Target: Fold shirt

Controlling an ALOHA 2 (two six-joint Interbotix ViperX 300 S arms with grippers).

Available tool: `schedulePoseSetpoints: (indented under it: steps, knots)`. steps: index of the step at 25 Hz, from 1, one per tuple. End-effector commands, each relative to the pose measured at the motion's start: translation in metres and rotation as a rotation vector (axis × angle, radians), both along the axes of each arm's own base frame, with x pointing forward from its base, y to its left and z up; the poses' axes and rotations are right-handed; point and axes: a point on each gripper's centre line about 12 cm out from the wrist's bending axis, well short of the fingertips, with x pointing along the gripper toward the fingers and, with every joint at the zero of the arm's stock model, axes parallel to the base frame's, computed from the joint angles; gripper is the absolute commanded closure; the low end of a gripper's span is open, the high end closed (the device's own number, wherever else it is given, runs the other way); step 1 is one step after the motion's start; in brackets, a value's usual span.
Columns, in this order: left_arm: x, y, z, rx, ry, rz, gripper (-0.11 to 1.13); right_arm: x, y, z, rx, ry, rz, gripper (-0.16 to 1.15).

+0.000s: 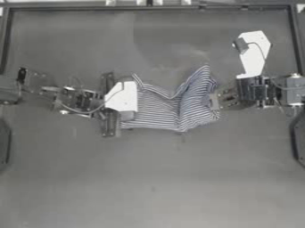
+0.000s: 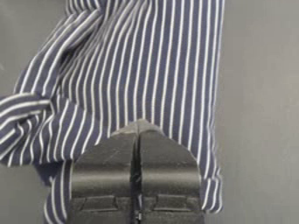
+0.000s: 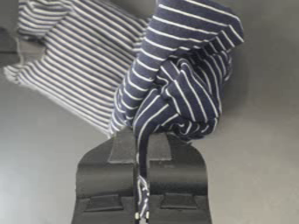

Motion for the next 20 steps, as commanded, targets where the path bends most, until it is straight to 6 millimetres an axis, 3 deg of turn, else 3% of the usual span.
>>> schedulePoseSetpoints:
  steps: [1,12,20]
  knots:
    - [0.001,0.001,0.017,0.003,-0.062,-0.001,1.0,0.006,-0.001,0.016,-0.011,-0.049,0.004,0.93]
    - [0.031,-0.001,-0.016,-0.042,-0.075,-0.037,1.0,0.019,-0.006,0.05,-0.039,-0.027,0.016,0.93]
    - [0.057,0.002,-0.022,-0.044,-0.113,-0.054,1.0,0.031,-0.012,0.056,-0.048,-0.022,0.021,0.93]
